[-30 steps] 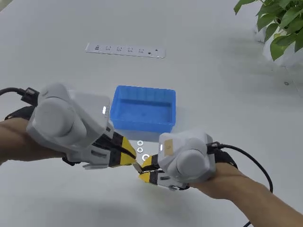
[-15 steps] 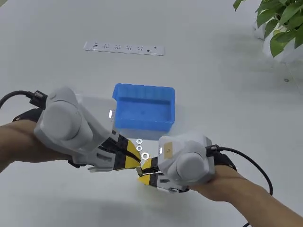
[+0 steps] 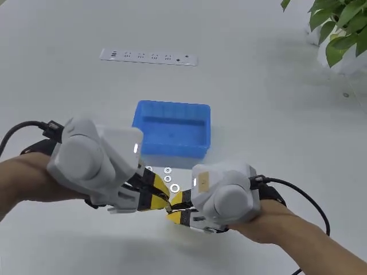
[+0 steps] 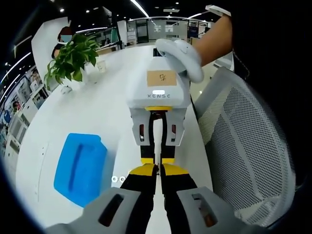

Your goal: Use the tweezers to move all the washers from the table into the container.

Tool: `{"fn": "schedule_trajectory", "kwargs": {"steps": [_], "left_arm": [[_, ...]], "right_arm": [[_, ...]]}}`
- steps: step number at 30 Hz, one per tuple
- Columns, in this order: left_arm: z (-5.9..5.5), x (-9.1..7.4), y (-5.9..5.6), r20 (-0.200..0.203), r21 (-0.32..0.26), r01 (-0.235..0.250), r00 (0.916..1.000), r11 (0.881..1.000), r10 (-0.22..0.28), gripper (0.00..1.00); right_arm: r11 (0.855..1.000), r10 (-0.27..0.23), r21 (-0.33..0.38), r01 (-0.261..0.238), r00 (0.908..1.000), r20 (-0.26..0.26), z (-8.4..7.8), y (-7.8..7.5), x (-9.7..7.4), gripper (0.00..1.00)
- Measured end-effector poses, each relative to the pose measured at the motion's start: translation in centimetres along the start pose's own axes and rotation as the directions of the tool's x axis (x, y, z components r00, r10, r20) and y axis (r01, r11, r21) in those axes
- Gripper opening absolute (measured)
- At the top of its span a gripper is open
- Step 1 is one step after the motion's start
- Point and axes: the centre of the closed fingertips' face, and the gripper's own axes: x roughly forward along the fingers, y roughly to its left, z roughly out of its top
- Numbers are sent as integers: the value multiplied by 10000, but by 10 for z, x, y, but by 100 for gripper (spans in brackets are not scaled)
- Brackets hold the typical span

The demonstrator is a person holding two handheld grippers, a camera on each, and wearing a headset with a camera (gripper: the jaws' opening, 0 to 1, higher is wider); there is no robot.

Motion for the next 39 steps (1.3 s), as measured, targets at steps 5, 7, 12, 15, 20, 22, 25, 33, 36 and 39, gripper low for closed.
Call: {"fn": "schedule_trajectory", "kwargs": {"steps": [5,7,12,15,20,22,25,33,36,39], "left_arm": [[0,2,3,256,-9,-19,9997,10000,19,7],[0,3,3,312,-56,36,9995,10000,-34,6],[1,2,3,325,-56,80,9994,10000,-78,6],[2,1,4,353,-25,82,9993,10000,-81,6],[5,-4,6,378,189,17,9993,9998,-24,6],[6,-5,8,390,213,-13,9992,9998,4,6],[5,-6,10,386,238,-52,9992,9997,43,6],[6,-5,17,397,326,-148,9991,9994,135,6],[8,-3,20,403,322,-187,9990,9993,174,6],[9,-2,21,409,311,-194,9990,9993,181,6]], "right_arm": [[10000,6,24,-6,10000,17,0,0,0,8],[10000,-4,61,4,10000,52,0,0,-1,8],[10000,-28,94,27,10000,67,0,0,-2,8],[9999,-45,142,43,9999,119,1,-1,-3,8],[9998,-187,78,186,9996,200,5,-7,-4,9],[9997,-229,53,228,9995,230,7,-9,-5,9],[9996,-297,45,296,9992,265,8,-12,-5,10],[9986,-531,31,531,9982,274,4,-24,-4,11],[9982,-592,7,592,9979,258,3,-28,-4,11],[9982,-601,41,600,9979,254,2,-31,-4,11]]}}
